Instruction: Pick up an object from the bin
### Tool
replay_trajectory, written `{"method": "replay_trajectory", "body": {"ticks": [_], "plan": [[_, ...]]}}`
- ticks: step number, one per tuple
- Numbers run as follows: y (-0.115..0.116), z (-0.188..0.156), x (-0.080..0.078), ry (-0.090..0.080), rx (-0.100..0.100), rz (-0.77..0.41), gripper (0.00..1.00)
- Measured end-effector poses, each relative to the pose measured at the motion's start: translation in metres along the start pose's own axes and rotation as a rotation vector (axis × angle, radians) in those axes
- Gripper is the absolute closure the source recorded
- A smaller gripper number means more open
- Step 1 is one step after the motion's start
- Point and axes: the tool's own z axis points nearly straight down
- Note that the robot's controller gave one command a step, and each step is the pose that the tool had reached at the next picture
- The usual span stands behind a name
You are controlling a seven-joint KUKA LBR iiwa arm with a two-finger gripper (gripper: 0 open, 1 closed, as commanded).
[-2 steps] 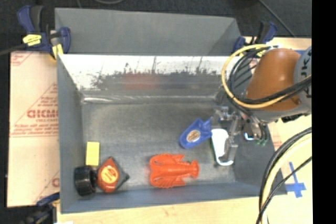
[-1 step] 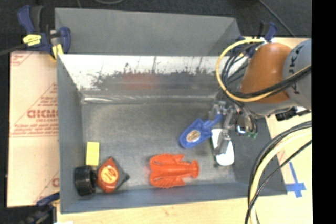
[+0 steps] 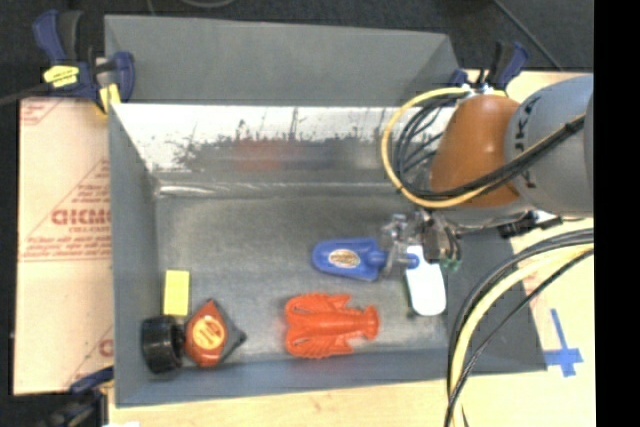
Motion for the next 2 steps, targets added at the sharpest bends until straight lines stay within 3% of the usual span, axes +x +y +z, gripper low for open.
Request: {"method": "replay_trajectory", "body": {"ticks": [1,2], "plan": [[0.000,0.000,0.000,0.000,0.000,-0.001,1.00],[0.000,-0.139,0.030,-0.001,-0.002,-0.011,1.00]]}}
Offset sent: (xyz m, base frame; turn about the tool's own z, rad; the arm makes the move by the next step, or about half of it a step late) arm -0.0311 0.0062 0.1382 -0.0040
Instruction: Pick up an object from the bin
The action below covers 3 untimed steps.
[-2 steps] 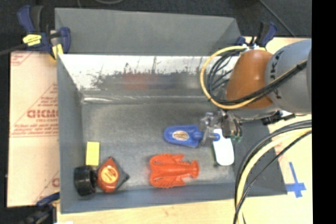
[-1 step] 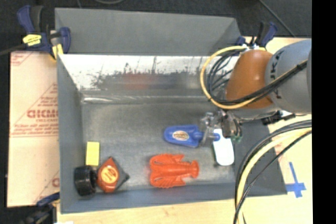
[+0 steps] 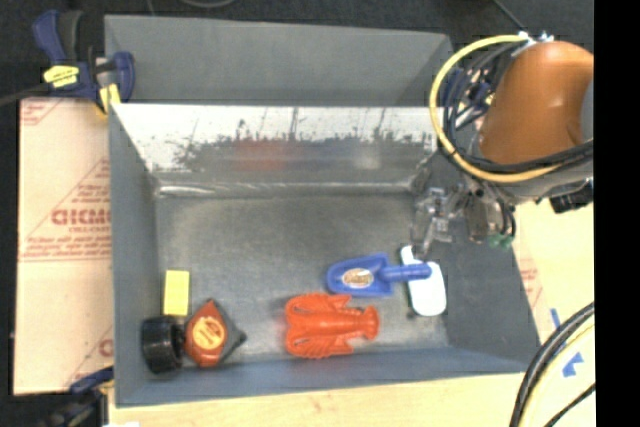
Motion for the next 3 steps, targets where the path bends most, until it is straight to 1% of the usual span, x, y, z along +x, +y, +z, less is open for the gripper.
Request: {"method": "replay_trajectory", "body": {"ticks": [1,2,3], "plan": [[-0.001,0.000,0.000,0.001,0.002,0.000,0.00],[-0.001,0.000,0.000,0.001,0.002,0.000,0.00],[-0.004,0.037,0.004,-0.006,0.002,-0.047,0.00]]}}
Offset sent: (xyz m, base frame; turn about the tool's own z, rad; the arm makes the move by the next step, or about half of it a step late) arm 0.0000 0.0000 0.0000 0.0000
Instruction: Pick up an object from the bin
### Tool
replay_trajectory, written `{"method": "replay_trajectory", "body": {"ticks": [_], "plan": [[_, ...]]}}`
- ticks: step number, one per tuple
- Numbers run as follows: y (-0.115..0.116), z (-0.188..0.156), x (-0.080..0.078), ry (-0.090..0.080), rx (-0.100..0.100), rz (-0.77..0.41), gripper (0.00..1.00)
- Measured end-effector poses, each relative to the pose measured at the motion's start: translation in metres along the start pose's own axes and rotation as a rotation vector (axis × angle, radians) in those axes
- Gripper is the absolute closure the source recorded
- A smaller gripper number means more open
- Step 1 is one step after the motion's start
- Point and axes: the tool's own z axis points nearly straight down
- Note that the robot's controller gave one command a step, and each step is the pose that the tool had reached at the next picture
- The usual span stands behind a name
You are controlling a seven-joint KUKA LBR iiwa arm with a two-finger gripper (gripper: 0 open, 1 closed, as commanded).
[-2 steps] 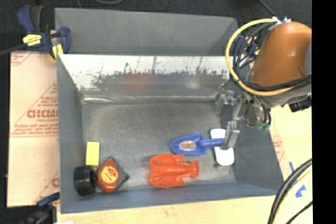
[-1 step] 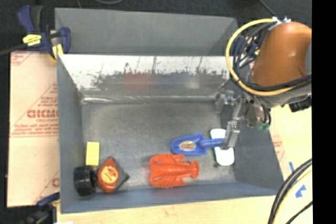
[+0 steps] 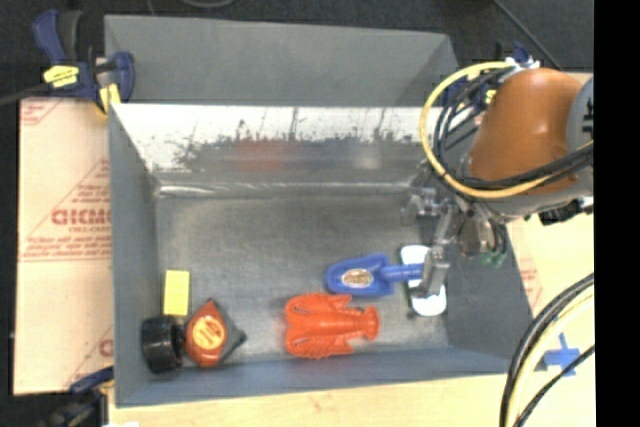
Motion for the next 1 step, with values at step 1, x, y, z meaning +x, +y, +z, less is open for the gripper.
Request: {"method": "replay_trajectory", "body": {"ticks": [1], "plan": [[0.0081,0.0407,-0.0050,0.006,-0.002,0.006,0.00]]}}
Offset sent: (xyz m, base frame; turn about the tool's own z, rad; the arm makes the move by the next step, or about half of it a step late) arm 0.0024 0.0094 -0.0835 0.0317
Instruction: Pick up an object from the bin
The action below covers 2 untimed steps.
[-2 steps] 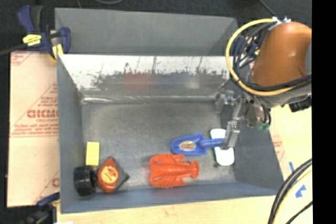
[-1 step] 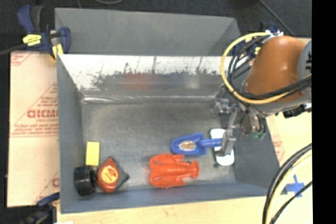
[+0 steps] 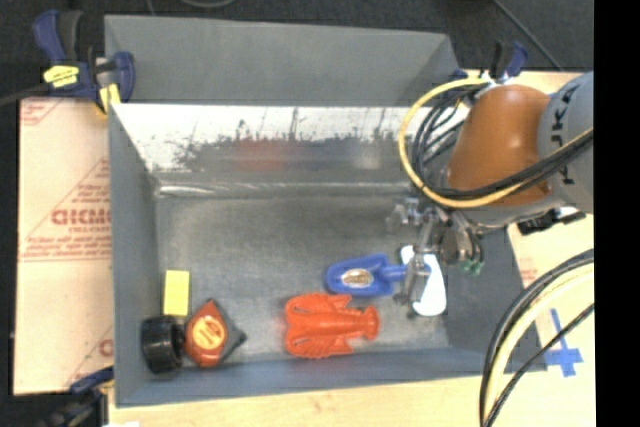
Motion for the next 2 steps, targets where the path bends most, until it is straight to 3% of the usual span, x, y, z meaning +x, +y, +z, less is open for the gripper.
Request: {"method": "replay_trajectory", "body": {"ticks": [1,2], "plan": [[0.001,0.036,0.002,0.000,0.000,0.019,0.00],[0.015,0.058,-0.014,0.001,0.000,0.153,0.00]]}}
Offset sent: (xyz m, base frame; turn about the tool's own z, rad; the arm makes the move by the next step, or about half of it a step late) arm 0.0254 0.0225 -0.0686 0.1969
